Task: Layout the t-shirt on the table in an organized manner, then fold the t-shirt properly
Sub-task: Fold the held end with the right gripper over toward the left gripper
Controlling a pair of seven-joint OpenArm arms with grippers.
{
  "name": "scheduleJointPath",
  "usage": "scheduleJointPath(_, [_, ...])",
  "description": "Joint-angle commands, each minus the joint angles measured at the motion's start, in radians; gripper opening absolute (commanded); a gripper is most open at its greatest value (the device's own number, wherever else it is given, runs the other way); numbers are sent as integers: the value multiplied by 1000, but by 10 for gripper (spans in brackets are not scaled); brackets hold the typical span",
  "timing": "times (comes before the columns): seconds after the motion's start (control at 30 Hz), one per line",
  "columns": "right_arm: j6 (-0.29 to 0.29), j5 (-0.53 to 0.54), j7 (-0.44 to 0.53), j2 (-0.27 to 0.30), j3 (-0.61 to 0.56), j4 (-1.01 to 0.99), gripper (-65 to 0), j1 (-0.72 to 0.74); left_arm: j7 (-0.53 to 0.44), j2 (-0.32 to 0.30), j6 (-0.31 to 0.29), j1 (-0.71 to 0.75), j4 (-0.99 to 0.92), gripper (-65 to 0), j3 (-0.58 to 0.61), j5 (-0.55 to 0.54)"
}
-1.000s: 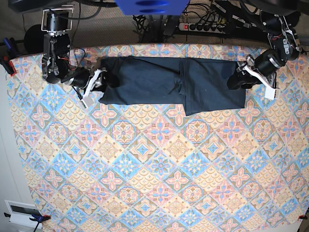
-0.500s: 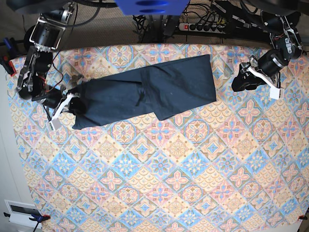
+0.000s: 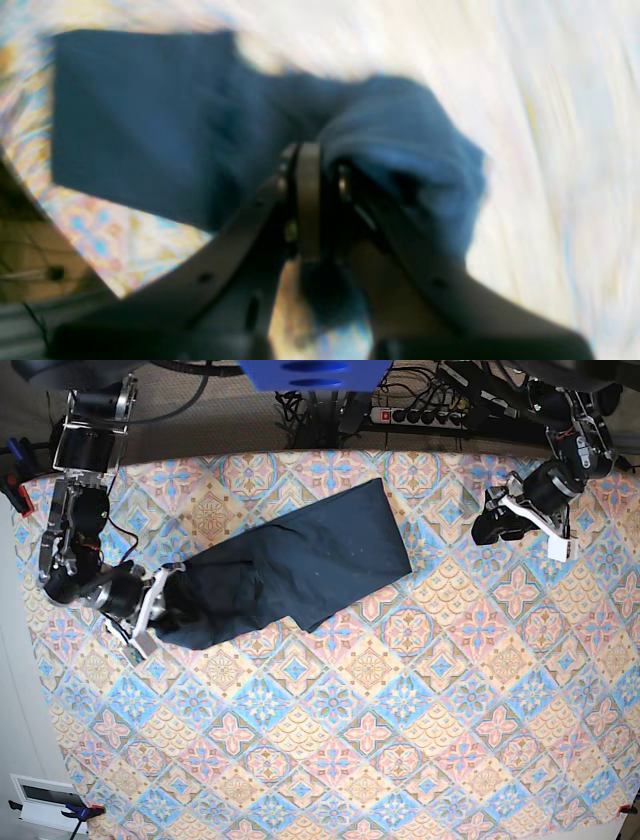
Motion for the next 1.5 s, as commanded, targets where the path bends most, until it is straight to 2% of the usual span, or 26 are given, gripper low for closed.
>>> scheduleJointPath(0.0, [6,22,29,-13,-33,42,-648,11,-14,-5,-3,-3,15,-267,-5,-12])
scheduleJointPath(0.2, [6,22,40,-105,-146,108,-648,12,-14,7,-3,-4,15,-267,-3,-12])
scheduleJointPath(0.43, [6,22,42,-183,-280,166,-648,17,-14,9,-3,-4,15,-268,-3,-10])
scheduleJointPath(0.67, [6,20,42,-197,-407,183,-648,20,-14,9,-3,-4,15,-268,-3,-10])
scheduleJointPath(0.8, [6,19,38,-228,-491,174,-647,38,-14,9,-3,-4,15,-268,-3,-10])
scheduleJointPath(0.9, [6,-46,40,-241,-550,172,-647,58,-13,9,-3,-3,15,-268,-3,-10])
scheduleJointPath(1.07, [6,-230,52,-244,-692,130,-642,123,-13,10,-3,0,15,-268,-3,-10])
scheduleJointPath(1.17, [6,-313,118,-244,-780,53,-595,146,-13,18,-3,0,15,-268,-3,-16])
scheduleJointPath(1.27, [6,-359,192,-244,-858,-12,-516,146,-10,32,-3,0,17,-268,-3,-12])
scheduleJointPath(1.37, [6,-368,206,-244,-879,-16,-462,143,-10,46,-3,-1,17,-268,-3,-12])
scheduleJointPath(1.47, [6,-366,209,-240,-881,51,-443,140,-7,49,-3,-1,18,-268,-2,-12])
